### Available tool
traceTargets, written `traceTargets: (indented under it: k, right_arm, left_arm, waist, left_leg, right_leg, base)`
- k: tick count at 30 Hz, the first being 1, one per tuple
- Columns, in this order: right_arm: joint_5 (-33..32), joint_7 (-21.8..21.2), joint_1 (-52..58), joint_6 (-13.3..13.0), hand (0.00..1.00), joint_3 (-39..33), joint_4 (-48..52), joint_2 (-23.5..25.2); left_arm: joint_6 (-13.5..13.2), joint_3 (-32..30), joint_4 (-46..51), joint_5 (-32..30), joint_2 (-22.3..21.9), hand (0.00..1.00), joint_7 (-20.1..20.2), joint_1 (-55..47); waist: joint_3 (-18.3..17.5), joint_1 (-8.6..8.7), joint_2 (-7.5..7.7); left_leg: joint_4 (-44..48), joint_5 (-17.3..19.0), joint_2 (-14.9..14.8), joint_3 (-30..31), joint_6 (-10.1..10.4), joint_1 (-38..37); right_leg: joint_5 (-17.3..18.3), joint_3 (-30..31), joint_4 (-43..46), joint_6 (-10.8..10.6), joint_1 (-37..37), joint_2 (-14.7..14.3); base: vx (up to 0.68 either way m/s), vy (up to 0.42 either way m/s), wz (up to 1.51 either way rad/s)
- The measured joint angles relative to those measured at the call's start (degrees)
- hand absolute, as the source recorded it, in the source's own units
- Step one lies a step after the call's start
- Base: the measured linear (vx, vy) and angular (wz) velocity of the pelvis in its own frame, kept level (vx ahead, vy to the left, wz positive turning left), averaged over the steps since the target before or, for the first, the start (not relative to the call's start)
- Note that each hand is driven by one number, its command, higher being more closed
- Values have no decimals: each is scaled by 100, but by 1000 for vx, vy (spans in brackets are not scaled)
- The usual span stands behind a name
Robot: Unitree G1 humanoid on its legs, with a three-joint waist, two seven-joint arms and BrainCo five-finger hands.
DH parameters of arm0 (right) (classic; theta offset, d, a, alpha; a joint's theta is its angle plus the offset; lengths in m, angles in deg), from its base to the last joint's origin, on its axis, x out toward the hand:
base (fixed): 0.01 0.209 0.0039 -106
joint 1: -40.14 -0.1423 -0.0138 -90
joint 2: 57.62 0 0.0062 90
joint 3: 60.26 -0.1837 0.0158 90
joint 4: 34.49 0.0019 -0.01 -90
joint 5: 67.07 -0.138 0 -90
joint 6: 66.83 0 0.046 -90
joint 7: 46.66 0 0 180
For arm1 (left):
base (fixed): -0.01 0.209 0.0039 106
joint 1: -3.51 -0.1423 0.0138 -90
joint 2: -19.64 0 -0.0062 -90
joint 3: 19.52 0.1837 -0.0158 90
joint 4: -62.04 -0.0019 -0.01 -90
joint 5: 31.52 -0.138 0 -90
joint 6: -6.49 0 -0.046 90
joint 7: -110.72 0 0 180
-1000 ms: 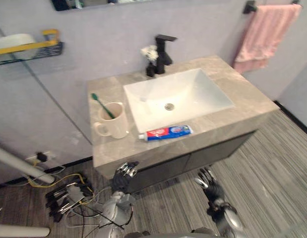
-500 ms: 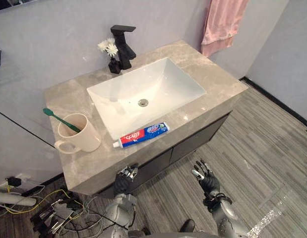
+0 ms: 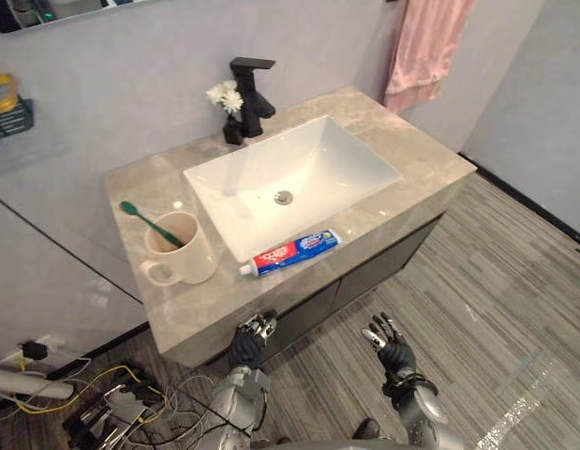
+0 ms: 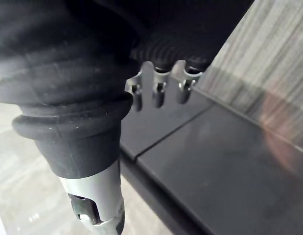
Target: Organize washtable
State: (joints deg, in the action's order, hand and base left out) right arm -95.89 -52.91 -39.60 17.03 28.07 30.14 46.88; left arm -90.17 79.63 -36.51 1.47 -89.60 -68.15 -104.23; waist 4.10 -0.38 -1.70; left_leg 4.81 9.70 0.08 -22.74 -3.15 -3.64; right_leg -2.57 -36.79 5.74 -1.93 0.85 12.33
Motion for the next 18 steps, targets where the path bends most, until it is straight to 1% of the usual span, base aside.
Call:
traceTargets:
  k: [1,2,3,4,5,6,7,8,9,10,12,15,18]
  right_arm:
    - [28,1,65,-11,0,-76,43,7]
    - [81,12,234,-22,0,-182,151,54]
    - [104,12,304,-28,0,-211,204,94]
    - [133,12,378,-36,0,-237,221,135]
    - [138,8,399,-36,0,-235,221,143]
    - [144,5,388,-43,0,-235,222,156]
    - [145,4,381,-49,0,-236,221,166]
    - [164,-3,382,-53,0,-233,221,174]
    - [252,-9,386,-55,0,-231,219,173]
    - [308,-10,380,-59,0,-233,219,162]
    - [390,-20,364,-62,0,-222,219,159]
    - [416,-28,322,-76,0,-146,214,158]
    - [411,-64,244,-91,0,39,210,104]
  left_arm:
    - [-2,40,0,-5,4,0,1,8]
    - [-22,71,0,-20,40,0,3,18]
    - [-33,69,1,-25,59,0,1,21]
    - [-44,70,-6,-39,79,0,-4,18]
    - [-50,60,-5,-50,95,0,-4,19]
    - [-82,40,-2,-68,142,0,-4,39]
    - [-107,34,-4,-114,185,0,-4,58]
    - [-125,24,-3,-126,212,0,-3,55]
    - [-128,15,-10,-160,252,0,-3,52]
    - [-133,6,-9,-167,257,0,-1,56]
    - [-136,-18,-9,-175,295,0,-1,55]
    - [-136,-69,-17,-176,305,0,-2,53]
    - [-136,-79,-93,-177,374,0,-1,74]
  waist:
    - [1,23,1]
    - [10,160,85]
    - [23,202,126]
    - [27,249,245]
    - [30,245,250]
    - [20,245,292]
    - [52,239,279]
    - [50,215,280]
    - [46,181,275]
    - [31,144,251]
    - [27,115,243]
    - [20,113,254]
    - [-6,125,281]
  left_leg:
    - [2,-10,30,130,-26,-12]
    - [14,-50,145,531,-114,-12]
    - [17,-68,209,659,-144,-13]
    - [87,-72,296,863,-152,0]
    - [154,-69,316,934,-147,40]
    - [244,-69,328,1089,-144,125]
    - [277,-85,328,1186,-128,164]
    - [311,-88,328,1221,-121,209]
    - [321,-103,338,1279,-97,243]
    - [309,-131,325,1329,-61,293]
    - [242,-191,285,1341,2,313]
    - [78,-302,219,1355,86,302]
    - [-50,-378,180,1330,103,302]
  right_leg:
    - [188,354,266,111,79,65]
    - [660,1445,726,251,241,93]
    - [785,1779,835,204,260,91]
    - [934,2269,923,83,228,104]
    - [954,2431,907,50,210,102]
    - [969,2502,873,19,157,92]
    - [970,2428,796,-17,105,91]
    - [981,2411,724,-107,85,91]
    - [949,2393,588,-298,29,87]
    - [899,2362,493,-389,35,62]
    - [840,2346,393,-486,37,3]
    - [727,2350,211,-468,21,-101]
    - [520,2338,-154,-428,-74,-219]
  base:
    - [-4,168,132]
    - [-2,126,130]
    - [-5,96,147]
    - [-21,14,86]
    - [-34,1,79]
    - [-49,-21,58]
    - [-58,-31,49]
    - [-60,-56,31]
    - [-63,-76,16]
    - [-46,-65,13]
    - [-28,-68,3]
    - [0,-60,-3]
    - [22,-24,-8]
